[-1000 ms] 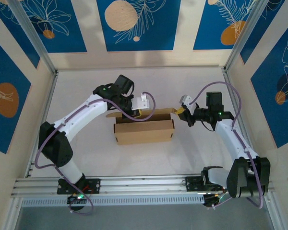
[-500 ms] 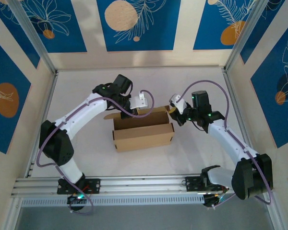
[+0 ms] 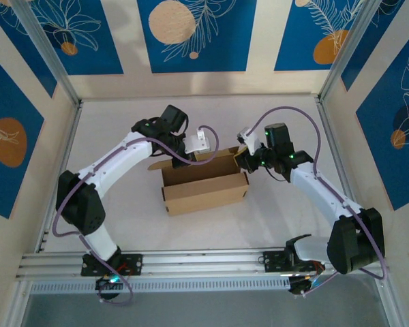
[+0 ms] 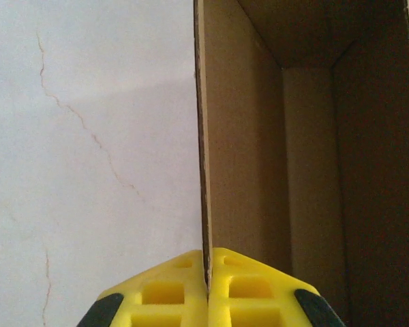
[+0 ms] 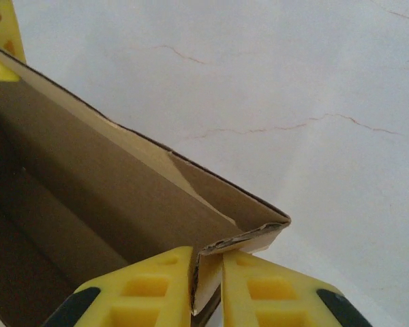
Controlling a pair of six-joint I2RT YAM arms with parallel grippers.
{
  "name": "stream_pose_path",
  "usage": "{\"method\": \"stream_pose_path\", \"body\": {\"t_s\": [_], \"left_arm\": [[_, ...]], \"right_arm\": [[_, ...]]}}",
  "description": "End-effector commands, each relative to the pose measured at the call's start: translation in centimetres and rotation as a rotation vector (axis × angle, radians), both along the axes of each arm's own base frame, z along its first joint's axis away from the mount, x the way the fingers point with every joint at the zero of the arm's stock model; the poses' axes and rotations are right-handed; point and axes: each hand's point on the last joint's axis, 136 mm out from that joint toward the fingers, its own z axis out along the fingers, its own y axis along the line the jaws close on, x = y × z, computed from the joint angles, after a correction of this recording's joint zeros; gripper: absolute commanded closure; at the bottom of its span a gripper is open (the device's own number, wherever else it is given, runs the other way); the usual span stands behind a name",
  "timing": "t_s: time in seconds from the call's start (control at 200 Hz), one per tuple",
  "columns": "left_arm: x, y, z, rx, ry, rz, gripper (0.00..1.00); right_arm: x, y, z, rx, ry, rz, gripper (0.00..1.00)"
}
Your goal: Fold the paper box
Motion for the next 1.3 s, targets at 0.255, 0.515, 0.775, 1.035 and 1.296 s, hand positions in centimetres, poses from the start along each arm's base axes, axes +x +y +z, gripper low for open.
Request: {"method": "stream_pose_path", "body": {"t_s": [0.255, 0.515, 0.775, 1.035, 1.296], "left_arm": [[-0.4, -3.6, 4.1, -0.203, -0.083, -0.105, 1.0], [1.3, -3.0, 3.7, -0.17, -0.124, -0.049, 1.0], [2.1, -4.3, 4.4, -0.172, -0.141, -0.072, 1.0], [2.0, -6.8, 3.1, -0.08, -0.167, -0.154, 1.0], [2.3, -8.9, 1.9, 0.024, -0.232, -0.199, 1.0]], "right_arm": [[1.7, 3.4, 3.7, 0.21, -0.01, 0.066, 0.79], [1.1, -1.7, 9.7, 0.134, -0.026, -0.225, 0.82], [0.0, -4.1, 13.8, 0.167, 0.065, -0.42, 0.71], [-0.8, -6.4, 14.9, 0.322, 0.291, -0.711, 0.68], [-3.6, -5.8, 9.7, 0.534, 0.838, -1.143, 0.48]]}}
